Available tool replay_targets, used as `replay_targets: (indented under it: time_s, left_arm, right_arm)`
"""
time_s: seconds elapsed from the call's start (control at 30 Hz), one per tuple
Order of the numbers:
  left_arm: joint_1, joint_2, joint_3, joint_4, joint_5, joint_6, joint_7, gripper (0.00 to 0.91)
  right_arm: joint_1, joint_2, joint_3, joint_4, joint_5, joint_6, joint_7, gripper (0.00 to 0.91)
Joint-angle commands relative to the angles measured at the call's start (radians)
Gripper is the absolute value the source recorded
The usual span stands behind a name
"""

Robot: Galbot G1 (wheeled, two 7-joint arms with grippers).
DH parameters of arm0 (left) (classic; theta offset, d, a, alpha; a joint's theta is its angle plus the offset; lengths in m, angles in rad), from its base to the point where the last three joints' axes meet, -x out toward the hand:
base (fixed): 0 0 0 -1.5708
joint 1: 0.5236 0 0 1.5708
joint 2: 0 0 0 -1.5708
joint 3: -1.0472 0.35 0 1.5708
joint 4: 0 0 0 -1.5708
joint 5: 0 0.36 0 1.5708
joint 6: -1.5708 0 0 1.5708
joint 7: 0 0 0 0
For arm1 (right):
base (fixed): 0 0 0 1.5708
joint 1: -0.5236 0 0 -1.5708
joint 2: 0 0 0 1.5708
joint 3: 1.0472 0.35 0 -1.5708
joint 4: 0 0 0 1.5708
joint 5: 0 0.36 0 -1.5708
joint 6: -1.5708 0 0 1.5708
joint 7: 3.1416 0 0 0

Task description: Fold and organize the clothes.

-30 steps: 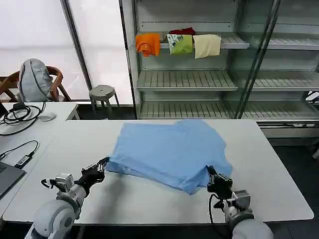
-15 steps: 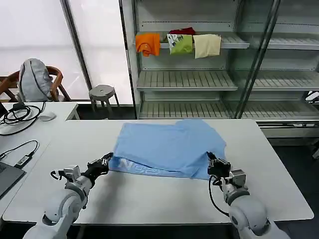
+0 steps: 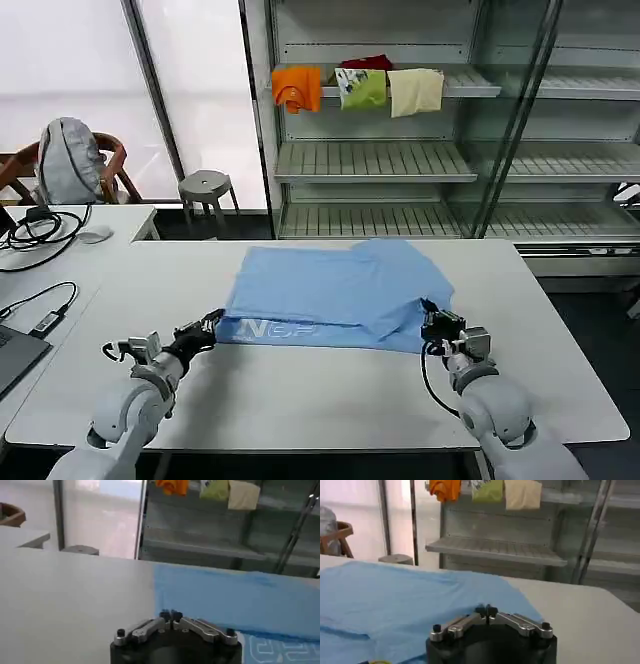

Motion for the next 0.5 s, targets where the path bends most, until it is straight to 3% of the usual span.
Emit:
replay_targets:
  time_s: [0.03, 0.17, 0.2, 0.23, 0.5]
  left_arm:
    - [-0.012, 0.003, 0.011, 0.019, 0.005, -0.002, 0.006, 0.01]
    - [-0.015, 0.003, 0.021, 0.023, 0.008, -0.003, 0.011, 0.02]
    - [-0.015, 0.003, 0.022, 0.023, 0.01, -0.003, 0.015, 0.766]
    - [-0.015, 0.003, 0.023, 0.024, 0.012, -0.003, 0.021, 0.907]
    - [-0.011, 0.004, 0.012, 0.021, 0.028, -0.015, 0.031, 0.907]
  right_arm:
    - [0.017, 0.005, -0.005, -0.023, -0.002, 0.002, -0.001, 0.0]
    - [0.016, 0.009, -0.008, -0.026, -0.006, 0.003, -0.006, 0.0]
    - [0.017, 0.008, -0.008, -0.026, -0.007, 0.003, -0.008, 0.292]
    - [0.017, 0.008, -0.007, -0.027, -0.009, 0.004, -0.01, 0.907]
    - [0.027, 0.024, 0.006, -0.046, -0.043, -0.015, -0.02, 0.907]
